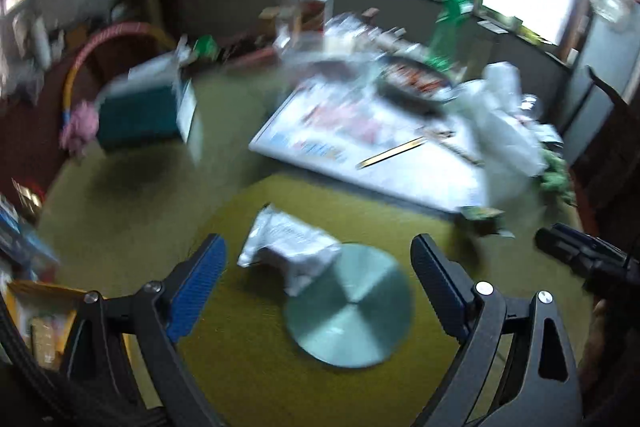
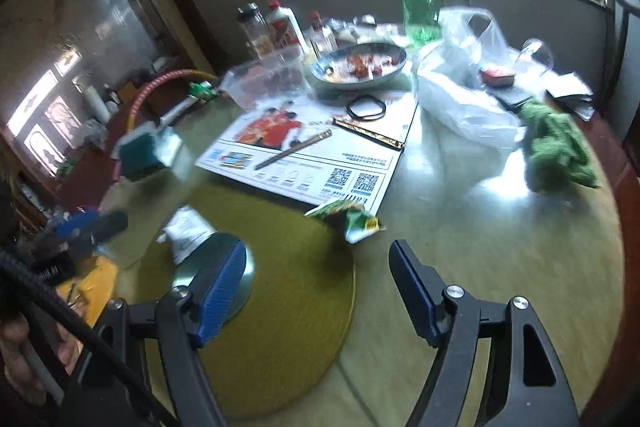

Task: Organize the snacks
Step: 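Grasp the green garlic pea bag with the right tool while the left tool grasps the white printed sachet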

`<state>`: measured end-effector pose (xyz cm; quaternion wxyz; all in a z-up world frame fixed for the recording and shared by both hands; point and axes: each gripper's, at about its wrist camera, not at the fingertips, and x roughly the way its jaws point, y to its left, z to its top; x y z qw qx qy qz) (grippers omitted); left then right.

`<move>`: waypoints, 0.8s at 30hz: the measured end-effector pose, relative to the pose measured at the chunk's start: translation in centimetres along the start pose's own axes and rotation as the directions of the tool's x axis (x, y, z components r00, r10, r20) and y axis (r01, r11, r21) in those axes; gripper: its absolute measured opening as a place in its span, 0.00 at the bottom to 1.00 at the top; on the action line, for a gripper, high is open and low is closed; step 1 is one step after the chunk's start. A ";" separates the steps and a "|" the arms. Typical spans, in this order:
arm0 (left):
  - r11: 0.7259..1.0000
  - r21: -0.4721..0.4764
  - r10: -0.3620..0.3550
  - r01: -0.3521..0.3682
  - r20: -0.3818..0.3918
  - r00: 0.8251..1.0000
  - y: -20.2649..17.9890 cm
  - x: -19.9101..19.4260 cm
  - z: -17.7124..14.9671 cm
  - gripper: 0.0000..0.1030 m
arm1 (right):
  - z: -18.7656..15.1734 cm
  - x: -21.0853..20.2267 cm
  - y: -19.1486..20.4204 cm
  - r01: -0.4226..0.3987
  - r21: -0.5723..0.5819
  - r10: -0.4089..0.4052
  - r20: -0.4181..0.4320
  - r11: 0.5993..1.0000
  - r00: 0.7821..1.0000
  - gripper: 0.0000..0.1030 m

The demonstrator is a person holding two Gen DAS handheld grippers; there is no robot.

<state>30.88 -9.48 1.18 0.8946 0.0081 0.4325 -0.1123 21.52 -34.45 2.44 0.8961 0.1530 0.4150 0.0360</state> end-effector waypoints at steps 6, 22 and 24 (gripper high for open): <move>0.994 -0.107 -0.006 -0.003 -0.082 0.997 3.5 5.0 -1.1 0.90 | 1.4 7.4 -2.1 0.046 0.056 -0.041 -0.086 0.997 0.995 0.60; 0.999 0.001 -0.051 0.051 -0.076 0.996 1.7 6.3 -2.9 0.40 | -4.6 6.2 1.6 0.093 -0.094 -0.104 -0.120 0.991 0.987 0.39; 0.997 0.019 -0.073 0.075 -0.091 0.993 1.9 5.5 -3.6 0.38 | -6.0 5.3 2.3 0.064 -0.096 -0.076 -0.125 0.993 0.989 0.39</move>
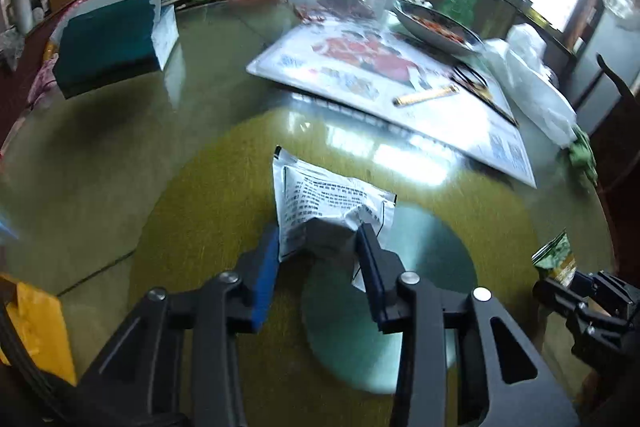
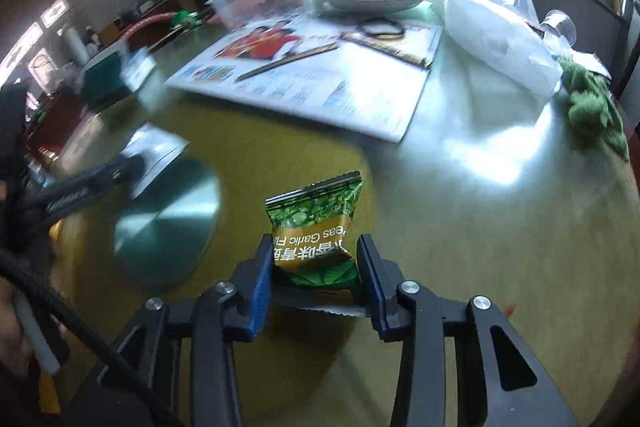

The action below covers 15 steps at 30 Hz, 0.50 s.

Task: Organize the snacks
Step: 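Grasp the green garlic pea bag with the right tool while the left tool grasps the white printed sachet, then carry the garlic pea bag and white sachet with both tools toward the tray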

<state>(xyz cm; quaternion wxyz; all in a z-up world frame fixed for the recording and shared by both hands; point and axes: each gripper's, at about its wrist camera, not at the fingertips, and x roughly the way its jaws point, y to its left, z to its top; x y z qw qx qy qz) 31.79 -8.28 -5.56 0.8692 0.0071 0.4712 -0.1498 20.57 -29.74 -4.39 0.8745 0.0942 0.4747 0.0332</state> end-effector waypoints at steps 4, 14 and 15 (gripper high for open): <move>0.998 0.009 -0.057 0.058 -0.033 0.998 0.4 -2.6 -3.6 0.38 | -3.1 -1.7 1.6 -0.048 -0.010 0.048 -0.002 0.999 0.999 0.39; 0.984 0.123 -0.124 0.131 -0.062 0.990 -2.0 -12.4 -18.5 0.40 | -11.7 -6.0 5.5 -0.119 -0.022 0.119 0.014 0.993 0.993 0.39; 0.984 0.118 -0.131 0.137 -0.056 0.990 -1.7 -13.1 -19.5 0.41 | -12.6 -6.6 5.9 -0.125 -0.021 0.125 0.017 0.992 0.992 0.39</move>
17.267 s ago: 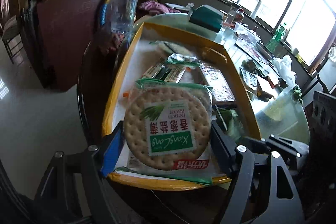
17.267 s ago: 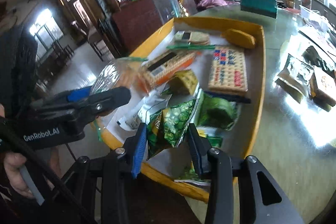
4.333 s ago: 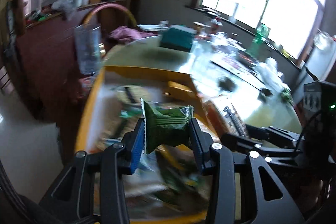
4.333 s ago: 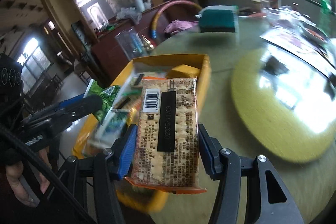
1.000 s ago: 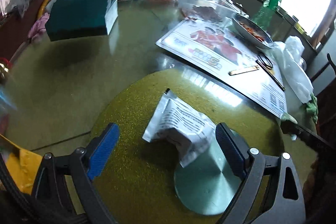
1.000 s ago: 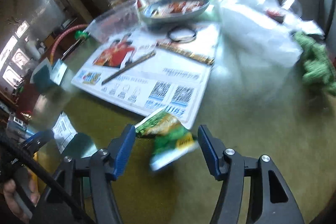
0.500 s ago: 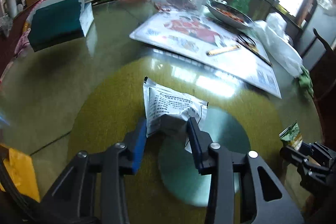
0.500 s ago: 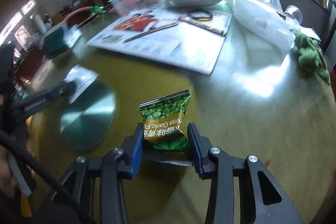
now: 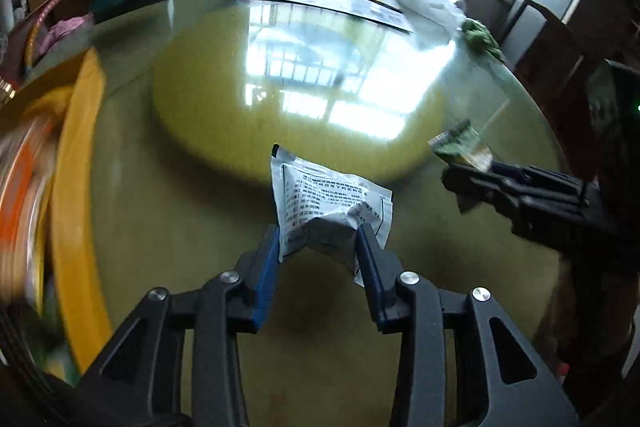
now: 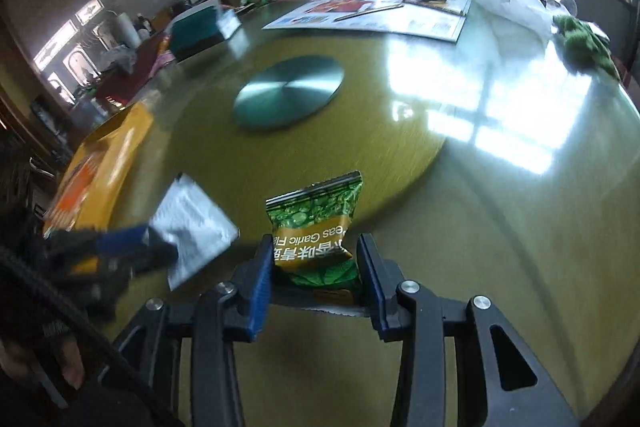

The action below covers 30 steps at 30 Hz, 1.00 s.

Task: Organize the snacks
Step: 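Carry the garlic pea bag and white sachet with both tools toward the tray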

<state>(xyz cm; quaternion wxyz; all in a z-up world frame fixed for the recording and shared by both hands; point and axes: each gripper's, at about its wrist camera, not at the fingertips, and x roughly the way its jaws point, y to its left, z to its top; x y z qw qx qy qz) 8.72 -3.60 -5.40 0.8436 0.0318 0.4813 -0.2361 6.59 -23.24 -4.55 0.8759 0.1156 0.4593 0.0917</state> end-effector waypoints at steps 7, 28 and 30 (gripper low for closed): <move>0.997 -0.080 0.028 -0.020 0.102 0.994 0.0 -3.6 -3.8 0.74 | -4.8 -2.3 3.3 -0.016 -0.050 0.017 0.006 0.999 1.000 0.39; 0.992 -0.100 -0.070 0.080 0.097 0.993 0.9 -3.1 -4.9 0.18 | -6.5 -3.7 4.8 0.007 -0.017 -0.007 0.047 1.000 0.999 0.38; 0.992 -0.094 -0.075 0.087 0.127 0.989 0.9 -3.8 -5.1 0.12 | -6.5 -3.8 5.2 0.011 -0.030 -0.009 0.051 0.999 0.999 0.38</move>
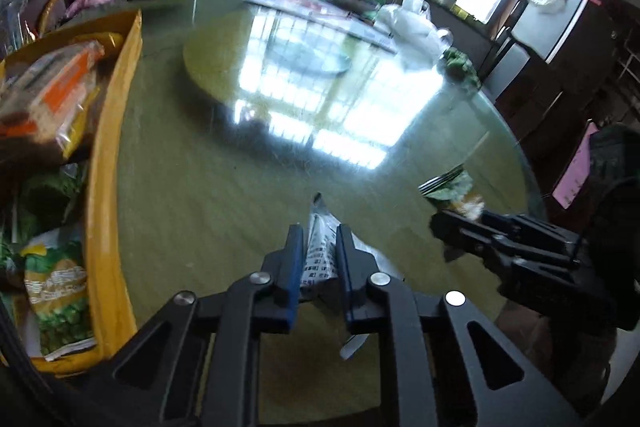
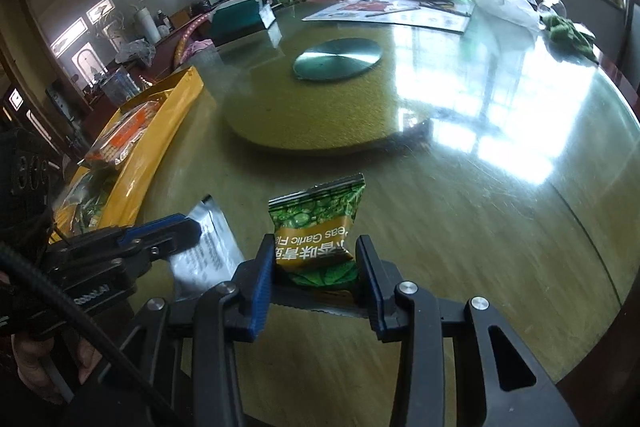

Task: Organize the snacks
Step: 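Carry the garlic pea bag and white sachet with both tools toward the tray, then open both tools to drop the white sachet and garlic pea bag into the tray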

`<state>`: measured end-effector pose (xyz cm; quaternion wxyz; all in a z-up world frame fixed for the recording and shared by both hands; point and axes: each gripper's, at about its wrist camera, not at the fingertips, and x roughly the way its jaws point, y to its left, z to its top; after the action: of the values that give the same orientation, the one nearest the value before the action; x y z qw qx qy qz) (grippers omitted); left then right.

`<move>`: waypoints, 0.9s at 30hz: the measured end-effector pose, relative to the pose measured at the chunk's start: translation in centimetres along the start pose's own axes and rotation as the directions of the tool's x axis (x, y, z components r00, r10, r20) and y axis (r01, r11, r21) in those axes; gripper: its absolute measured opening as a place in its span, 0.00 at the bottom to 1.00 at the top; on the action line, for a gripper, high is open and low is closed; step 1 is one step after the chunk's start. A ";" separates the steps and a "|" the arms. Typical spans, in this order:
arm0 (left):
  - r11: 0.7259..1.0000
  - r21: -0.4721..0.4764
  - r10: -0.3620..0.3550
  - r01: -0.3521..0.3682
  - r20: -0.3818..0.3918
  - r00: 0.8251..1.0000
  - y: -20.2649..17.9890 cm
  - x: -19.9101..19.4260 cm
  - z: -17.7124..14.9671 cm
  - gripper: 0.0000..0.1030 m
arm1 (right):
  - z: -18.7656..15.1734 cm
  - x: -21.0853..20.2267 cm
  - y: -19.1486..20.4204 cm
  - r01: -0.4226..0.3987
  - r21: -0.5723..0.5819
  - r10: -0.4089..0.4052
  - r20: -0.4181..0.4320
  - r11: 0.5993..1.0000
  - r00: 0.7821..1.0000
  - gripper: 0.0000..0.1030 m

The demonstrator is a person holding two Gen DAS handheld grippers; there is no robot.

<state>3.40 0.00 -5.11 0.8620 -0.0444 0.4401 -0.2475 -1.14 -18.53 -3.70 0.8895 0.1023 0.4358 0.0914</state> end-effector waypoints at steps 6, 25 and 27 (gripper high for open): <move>0.998 -0.021 -0.057 0.058 0.019 0.998 0.5 -1.8 0.0 0.02 | -0.2 0.2 0.5 -0.023 0.012 0.023 0.000 1.000 1.000 0.38; 0.992 -0.061 -0.108 0.112 0.057 0.992 1.5 -4.3 -0.8 0.00 | 0.3 -0.4 2.7 -0.036 -0.021 0.037 0.028 0.999 0.999 0.38; 0.992 -0.053 -0.110 0.113 0.054 0.992 1.5 -4.4 -0.8 0.00 | 0.3 -0.7 2.6 -0.036 -0.018 0.036 0.035 0.999 0.999 0.38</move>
<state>1.15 3.51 -2.79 0.8561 -0.0995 0.4217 -0.2818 -1.49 -16.24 -2.28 0.8961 0.1040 0.4175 0.1092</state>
